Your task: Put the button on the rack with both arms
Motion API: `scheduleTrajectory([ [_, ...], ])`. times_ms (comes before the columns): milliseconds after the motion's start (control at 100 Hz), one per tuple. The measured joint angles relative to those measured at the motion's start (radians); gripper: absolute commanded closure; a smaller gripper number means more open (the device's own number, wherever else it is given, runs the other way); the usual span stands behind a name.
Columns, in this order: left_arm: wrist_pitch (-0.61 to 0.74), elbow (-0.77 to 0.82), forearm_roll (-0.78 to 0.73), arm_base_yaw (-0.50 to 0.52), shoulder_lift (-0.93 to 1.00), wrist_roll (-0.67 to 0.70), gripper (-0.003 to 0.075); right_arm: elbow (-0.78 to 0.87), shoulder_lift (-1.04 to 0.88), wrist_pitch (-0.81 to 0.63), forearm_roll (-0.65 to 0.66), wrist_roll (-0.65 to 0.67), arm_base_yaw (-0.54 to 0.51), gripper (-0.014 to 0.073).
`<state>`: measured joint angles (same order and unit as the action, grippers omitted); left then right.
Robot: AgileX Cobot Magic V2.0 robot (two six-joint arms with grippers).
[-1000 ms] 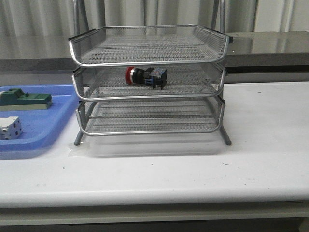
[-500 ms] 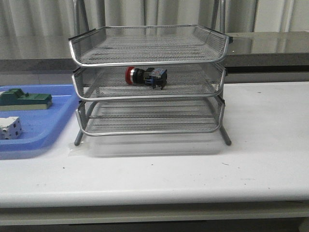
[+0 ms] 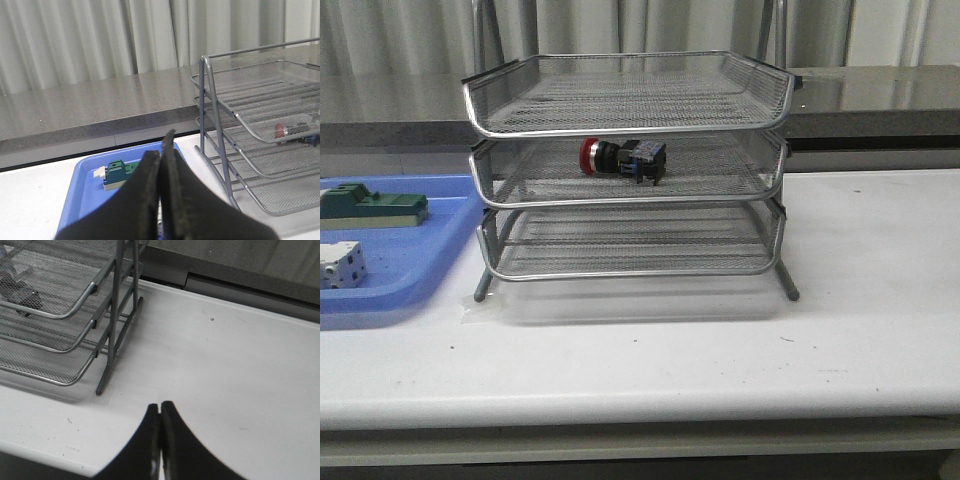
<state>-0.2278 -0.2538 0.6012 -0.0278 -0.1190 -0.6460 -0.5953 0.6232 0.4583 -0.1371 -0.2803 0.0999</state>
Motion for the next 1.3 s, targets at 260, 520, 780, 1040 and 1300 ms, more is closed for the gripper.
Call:
scheduleTrajectory([
  [260,0.000,0.000,0.000,0.000,0.000,0.000,0.0741,0.000,-0.002,0.010,0.000,0.000,0.000,0.0654],
  [520,0.000,0.000,0.000,0.000,0.000,0.000,0.0741,0.000,-0.002,0.017,0.000,0.000,0.000,0.0654],
  [780,0.000,0.000,0.000,0.000,0.000,0.000,0.0741,0.060,-0.041,-0.067,0.002,0.050,0.000,0.0654],
  [1040,0.000,0.000,0.000,0.000,0.000,0.000,0.0741,0.294,-0.266,-0.254,0.110,0.244,0.000,0.0654],
  [1300,0.000,0.000,0.000,0.000,0.000,0.000,0.0741,0.480,-0.512,-0.270,0.137,0.280,0.000,0.0654],
])
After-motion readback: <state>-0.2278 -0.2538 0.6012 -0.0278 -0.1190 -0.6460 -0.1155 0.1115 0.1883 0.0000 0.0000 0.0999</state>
